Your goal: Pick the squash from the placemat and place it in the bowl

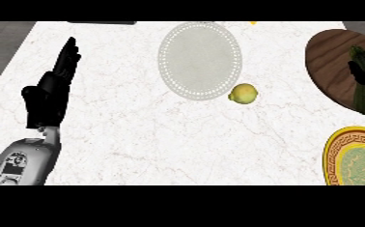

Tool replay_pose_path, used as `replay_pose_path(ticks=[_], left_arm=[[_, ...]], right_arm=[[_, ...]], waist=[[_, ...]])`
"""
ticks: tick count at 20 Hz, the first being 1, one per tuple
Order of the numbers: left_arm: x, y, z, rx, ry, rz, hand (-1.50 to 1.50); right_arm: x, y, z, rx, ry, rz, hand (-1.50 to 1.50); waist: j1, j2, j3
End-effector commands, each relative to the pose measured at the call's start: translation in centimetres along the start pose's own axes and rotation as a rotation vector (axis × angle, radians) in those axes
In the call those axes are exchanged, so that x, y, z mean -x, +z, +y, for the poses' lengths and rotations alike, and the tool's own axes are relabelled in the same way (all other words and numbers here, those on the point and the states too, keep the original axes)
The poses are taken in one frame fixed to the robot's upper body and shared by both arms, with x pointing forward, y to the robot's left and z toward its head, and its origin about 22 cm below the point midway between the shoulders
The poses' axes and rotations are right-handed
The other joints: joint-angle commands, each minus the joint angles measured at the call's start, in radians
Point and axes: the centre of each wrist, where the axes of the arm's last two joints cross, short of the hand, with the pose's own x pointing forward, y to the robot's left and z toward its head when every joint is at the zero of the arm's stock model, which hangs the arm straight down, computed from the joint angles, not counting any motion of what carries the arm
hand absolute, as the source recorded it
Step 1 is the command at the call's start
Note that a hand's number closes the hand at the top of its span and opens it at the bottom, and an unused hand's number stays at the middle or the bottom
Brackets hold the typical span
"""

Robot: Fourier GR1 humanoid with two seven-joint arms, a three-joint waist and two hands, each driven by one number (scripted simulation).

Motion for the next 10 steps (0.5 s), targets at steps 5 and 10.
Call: replay_pose_path(ticks=[5, 10], left_arm=[[0.3, 0.4, -2.1, 0.038, 0.002, -0.013, 0.00], [-1.0, -0.3, -1.6, 0.046, 0.018, -0.039, 0.00]], right_arm=[[1.9, 0.1, 2.6, 0.012, -0.002, 0.088, 1.50], [2.7, 0.2, 1.5, -0.114, -0.083, 0.156, -1.50]], waist=[[0.031, 0.013, 0.003], [0.052, 0.022, 0.006]])
